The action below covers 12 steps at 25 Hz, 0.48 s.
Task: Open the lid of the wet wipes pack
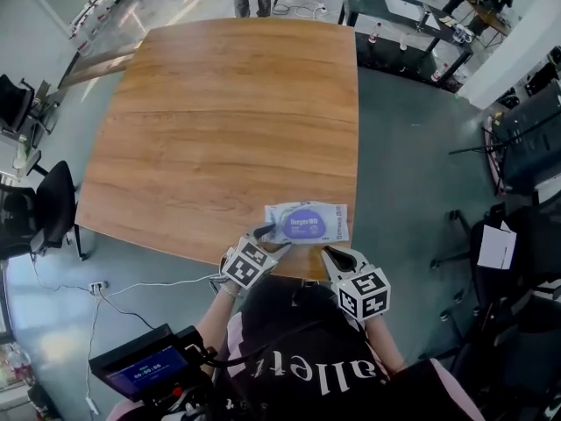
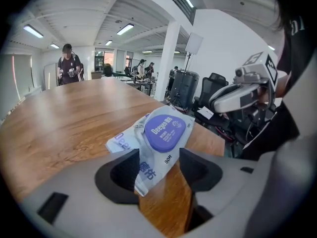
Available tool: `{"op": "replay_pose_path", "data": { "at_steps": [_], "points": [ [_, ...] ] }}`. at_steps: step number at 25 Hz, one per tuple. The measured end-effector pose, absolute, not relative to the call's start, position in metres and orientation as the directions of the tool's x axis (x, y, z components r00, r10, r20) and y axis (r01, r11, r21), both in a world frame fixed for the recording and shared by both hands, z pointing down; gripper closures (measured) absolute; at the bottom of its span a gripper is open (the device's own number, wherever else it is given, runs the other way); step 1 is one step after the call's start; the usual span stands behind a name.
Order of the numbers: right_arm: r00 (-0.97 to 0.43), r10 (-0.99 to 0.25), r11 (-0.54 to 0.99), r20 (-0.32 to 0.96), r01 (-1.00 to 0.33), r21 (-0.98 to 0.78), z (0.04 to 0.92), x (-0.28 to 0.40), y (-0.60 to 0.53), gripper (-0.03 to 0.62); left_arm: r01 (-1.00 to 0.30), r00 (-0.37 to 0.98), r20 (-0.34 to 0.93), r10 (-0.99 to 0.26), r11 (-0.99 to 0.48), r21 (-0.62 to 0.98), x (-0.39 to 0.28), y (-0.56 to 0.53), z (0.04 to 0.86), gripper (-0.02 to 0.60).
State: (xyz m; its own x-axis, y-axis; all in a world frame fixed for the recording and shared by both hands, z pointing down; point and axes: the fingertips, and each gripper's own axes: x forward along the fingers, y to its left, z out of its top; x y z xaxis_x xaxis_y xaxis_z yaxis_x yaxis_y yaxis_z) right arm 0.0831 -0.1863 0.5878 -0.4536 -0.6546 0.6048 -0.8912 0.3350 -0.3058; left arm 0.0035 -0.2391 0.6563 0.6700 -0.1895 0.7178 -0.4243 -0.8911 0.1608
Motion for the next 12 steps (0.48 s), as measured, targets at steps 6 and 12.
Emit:
{"op": "replay_pose_path", "data": {
  "at_steps": [6,12],
  "points": [
    [-0.454,-0.644,0.379,0.616,-0.889,-0.258,0.59,0.08,-0.192,0.569,-0.469,0.651,0.727,-0.219,-0.869,0.158,0.01,-0.239,0.663,0.337],
    [-0.427,-0.599,0.561,0.678,-0.827,-0.025,0.603,0.069,-0.199,0.568,-0.492,0.631,0.73,-0.261,-0.863,0.117,0.015,-0.236,0.67,0.344]
  ]
}}
